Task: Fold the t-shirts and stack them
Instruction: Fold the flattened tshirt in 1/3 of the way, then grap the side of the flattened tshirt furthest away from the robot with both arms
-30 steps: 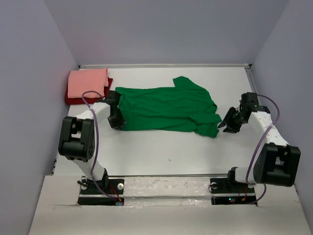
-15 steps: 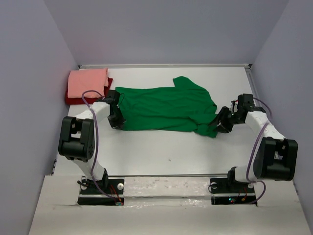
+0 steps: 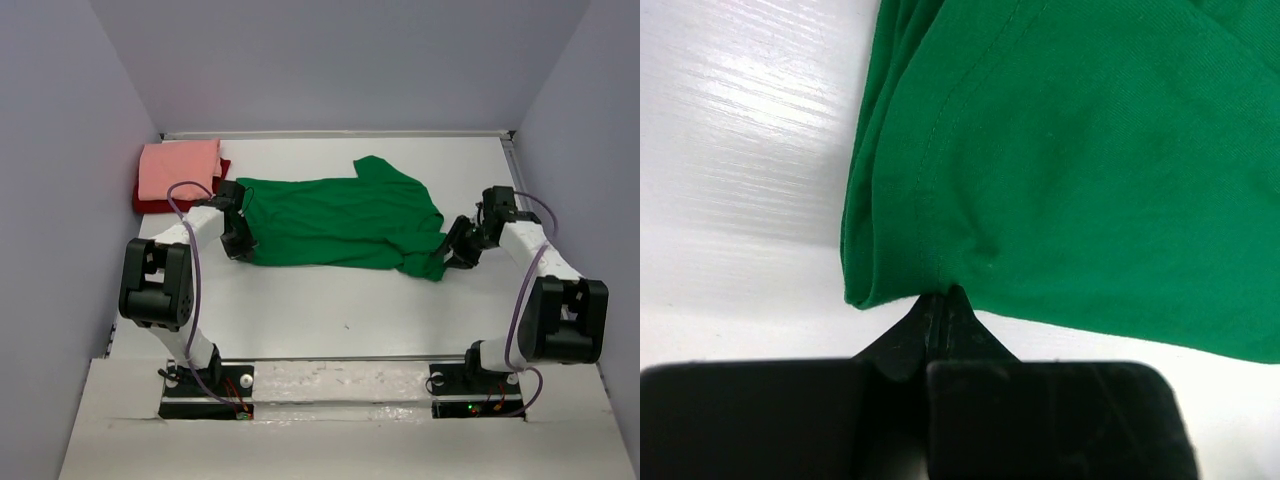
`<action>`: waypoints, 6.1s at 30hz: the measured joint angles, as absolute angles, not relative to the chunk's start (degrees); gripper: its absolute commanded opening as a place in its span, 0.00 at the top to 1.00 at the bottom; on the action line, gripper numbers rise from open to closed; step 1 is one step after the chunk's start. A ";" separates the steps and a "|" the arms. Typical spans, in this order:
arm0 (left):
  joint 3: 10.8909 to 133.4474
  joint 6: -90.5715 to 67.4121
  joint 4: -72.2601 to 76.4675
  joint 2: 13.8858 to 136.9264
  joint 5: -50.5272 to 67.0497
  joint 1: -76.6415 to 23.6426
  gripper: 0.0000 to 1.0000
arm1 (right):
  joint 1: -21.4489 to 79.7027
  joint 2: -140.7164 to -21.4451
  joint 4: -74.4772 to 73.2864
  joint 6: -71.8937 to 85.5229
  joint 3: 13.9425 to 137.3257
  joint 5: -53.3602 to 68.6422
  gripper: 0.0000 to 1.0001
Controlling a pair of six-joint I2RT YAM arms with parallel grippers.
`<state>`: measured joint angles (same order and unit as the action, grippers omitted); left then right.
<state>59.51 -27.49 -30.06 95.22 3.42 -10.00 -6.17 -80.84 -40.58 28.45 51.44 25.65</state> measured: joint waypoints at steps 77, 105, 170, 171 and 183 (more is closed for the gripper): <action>59.11 -28.62 -31.51 89.32 5.91 -10.00 1.00 | 0.10 -86.21 -46.50 38.50 55.68 6.55 1.00; 53.69 -30.17 -37.71 83.81 1.50 -2.17 1.00 | -8.95 -87.83 -55.29 40.88 58.76 0.54 1.00; 99.46 -28.36 -40.66 111.09 -3.70 -10.72 0.43 | 1.98 -124.62 -63.09 18.11 127.63 24.01 0.66; 101.12 -27.86 -40.80 111.09 -2.70 -10.46 0.46 | 2.13 -124.62 -62.81 18.68 127.24 26.30 0.81; 103.35 -23.16 -38.37 107.81 4.19 -10.00 0.59 | 6.33 -128.38 -63.22 19.40 128.86 20.56 1.00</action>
<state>103.35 -23.16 -38.37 107.81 4.19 -10.00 6.33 -128.38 -63.22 19.40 128.86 20.56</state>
